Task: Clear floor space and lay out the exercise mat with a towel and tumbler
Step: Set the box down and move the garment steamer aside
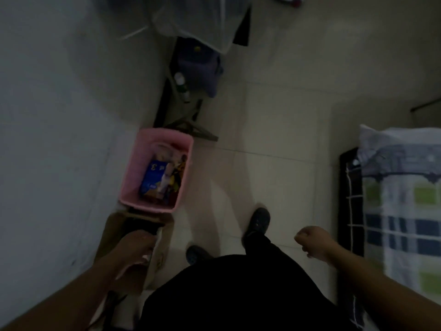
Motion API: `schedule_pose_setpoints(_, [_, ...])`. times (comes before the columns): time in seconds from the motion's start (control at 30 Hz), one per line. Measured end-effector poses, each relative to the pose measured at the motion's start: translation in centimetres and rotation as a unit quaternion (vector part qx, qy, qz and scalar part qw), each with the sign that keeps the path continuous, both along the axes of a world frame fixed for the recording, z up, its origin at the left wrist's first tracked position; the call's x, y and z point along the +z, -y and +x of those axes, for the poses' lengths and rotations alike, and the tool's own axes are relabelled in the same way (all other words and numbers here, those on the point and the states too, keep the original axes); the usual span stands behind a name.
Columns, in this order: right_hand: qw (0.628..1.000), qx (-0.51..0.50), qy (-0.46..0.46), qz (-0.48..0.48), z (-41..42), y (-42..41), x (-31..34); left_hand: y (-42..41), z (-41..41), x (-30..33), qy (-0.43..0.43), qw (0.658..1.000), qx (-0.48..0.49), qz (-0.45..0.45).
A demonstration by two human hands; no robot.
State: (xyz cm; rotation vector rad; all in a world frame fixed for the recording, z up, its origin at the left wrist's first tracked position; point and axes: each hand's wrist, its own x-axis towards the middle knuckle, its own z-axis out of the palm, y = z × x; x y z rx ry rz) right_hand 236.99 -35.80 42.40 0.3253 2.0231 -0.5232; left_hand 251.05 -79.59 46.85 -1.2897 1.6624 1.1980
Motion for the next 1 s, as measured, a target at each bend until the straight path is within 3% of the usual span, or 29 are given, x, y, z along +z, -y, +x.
schedule_pose_setpoints(0.07, [0.999,-0.02,0.03,0.011,-0.2,-4.4,-0.5,-2.5,-5.2,0.4,0.005,1.0,-0.022,-0.001])
schedule_pose_setpoints(0.2, [0.997,-0.025,0.07,0.035,-1.3,-11.5,-1.0,-10.9,-17.3,0.8,-0.084,0.991,-0.105,0.015])
schedule_pose_setpoints(0.3, [0.993,0.004,0.11,0.035,-3.5,-14.2,-0.7,-16.4,-23.5,2.3,-0.126,0.979,-0.151,0.043])
schedule_pose_setpoints(0.4, [0.994,0.006,0.107,0.021,-7.5,-14.9,-0.7,-19.2,-27.6,3.1,-0.122,0.957,-0.259,0.054])
schedule_pose_setpoints(0.47, [0.997,-0.009,0.077,0.014,-11.3,-14.8,-0.7,-19.4,-29.5,2.6,-0.101,0.952,-0.284,0.049])
schedule_pose_setpoints(0.63, [0.984,-0.172,0.013,-0.036,-23.0,-13.5,-1.0,-16.3,-32.9,-0.5,-0.002,0.962,-0.269,0.048])
schedule_pose_setpoints(0.83, [0.971,-0.23,-0.023,-0.058,-34.9,-12.2,-0.8,-11.9,-39.6,-2.2,0.086,0.969,-0.23,-0.011])
schedule_pose_setpoints(1.0, [0.963,-0.261,-0.033,-0.055,-42.4,-12.2,-0.1,-10.5,-52.7,-2.2,0.042,0.967,-0.251,-0.027])
